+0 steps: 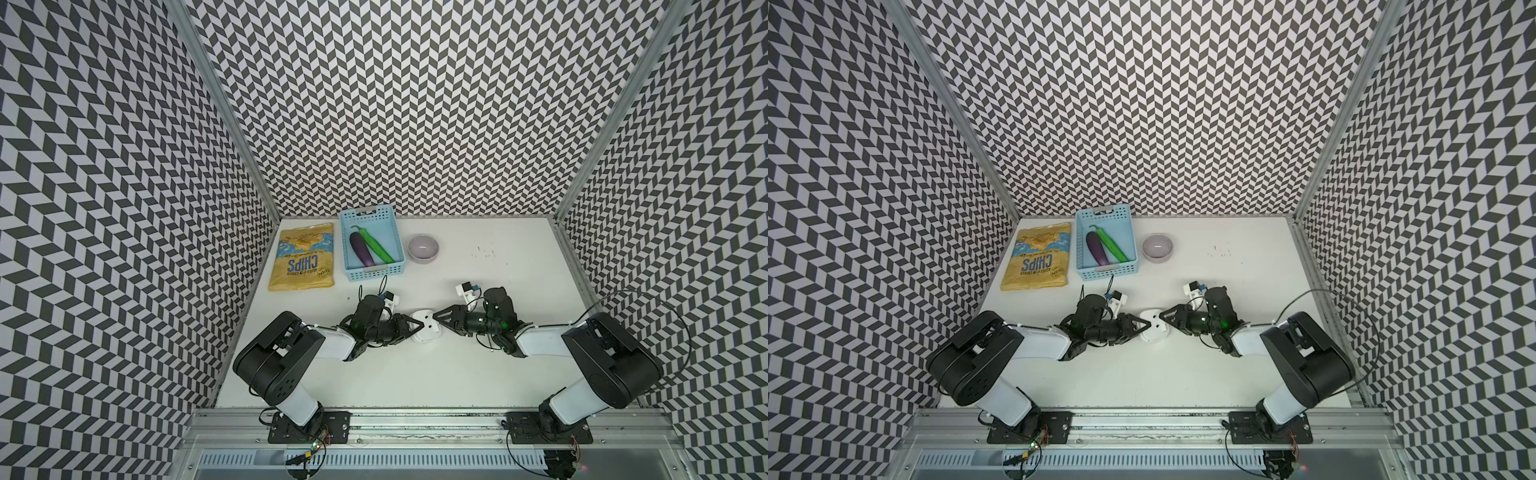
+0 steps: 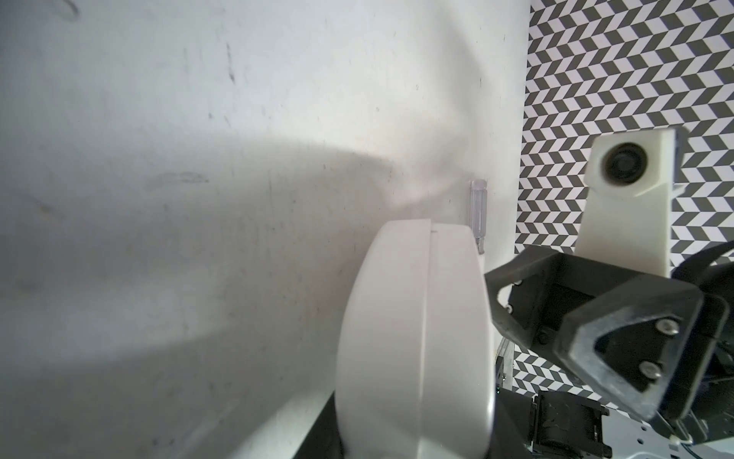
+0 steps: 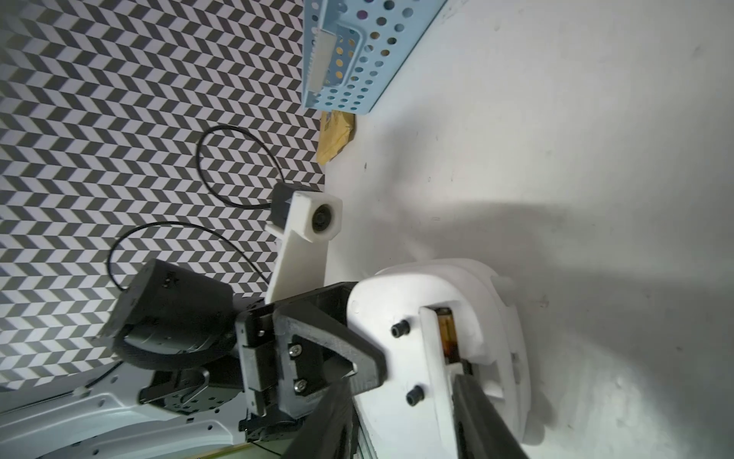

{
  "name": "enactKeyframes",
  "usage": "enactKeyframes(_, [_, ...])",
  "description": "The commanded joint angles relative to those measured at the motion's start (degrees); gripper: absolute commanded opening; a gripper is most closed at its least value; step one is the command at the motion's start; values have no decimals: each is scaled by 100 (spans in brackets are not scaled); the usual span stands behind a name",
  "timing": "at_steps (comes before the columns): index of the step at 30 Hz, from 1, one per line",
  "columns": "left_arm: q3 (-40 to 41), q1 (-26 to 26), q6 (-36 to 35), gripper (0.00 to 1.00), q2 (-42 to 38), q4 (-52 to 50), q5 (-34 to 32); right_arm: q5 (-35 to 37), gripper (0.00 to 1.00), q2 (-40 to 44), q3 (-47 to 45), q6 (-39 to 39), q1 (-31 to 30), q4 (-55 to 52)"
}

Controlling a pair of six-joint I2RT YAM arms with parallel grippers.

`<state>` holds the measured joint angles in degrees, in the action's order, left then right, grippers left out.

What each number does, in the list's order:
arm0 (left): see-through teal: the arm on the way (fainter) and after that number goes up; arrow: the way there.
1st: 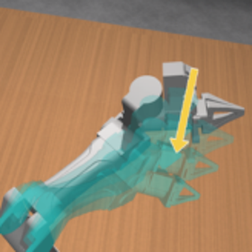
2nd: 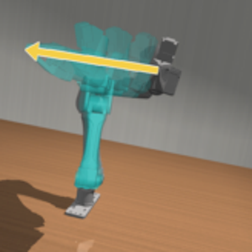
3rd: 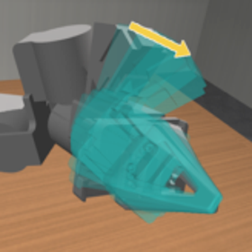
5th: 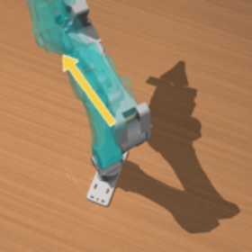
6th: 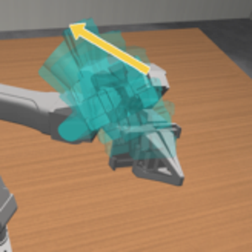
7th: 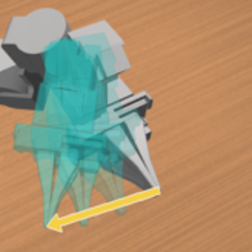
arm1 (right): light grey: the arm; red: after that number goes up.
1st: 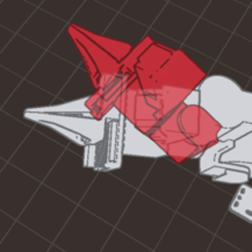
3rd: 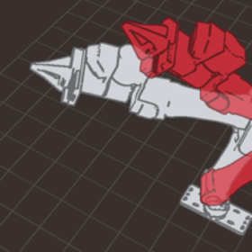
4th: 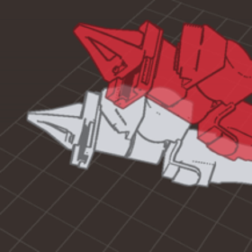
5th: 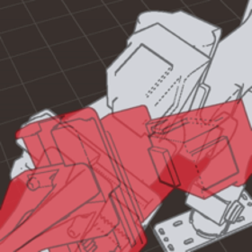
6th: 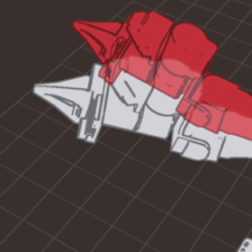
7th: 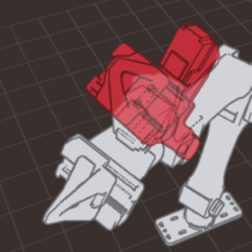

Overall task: Remove the battery from the alarm
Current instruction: Remove the cover from the alarm.

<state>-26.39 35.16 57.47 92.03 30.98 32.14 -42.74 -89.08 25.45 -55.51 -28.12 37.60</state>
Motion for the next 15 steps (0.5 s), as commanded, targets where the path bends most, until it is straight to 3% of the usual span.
enactKeyframes(1, [-98,66,-157,0,43,-293,-155,-679,46,289,133,81,-26,452])
enactKeyframes(5, [-120,54,-205,6,26,-382,-171,-171,47,553,308,1057,220,-1016])
enactKeyframes(8, [-188,46,-340,10,-26,-616,-264,899,49,848,725,2209,272,-2653])
enactKeyframes(11, [-212,39,-414,12,-46,-693,-264,1340,49,965,896,2685,272,-3180])
enactKeyframes(15, [-181,-30,-483,41,-57,-690,-216,1453,54,919,953,2899,273,-3353])
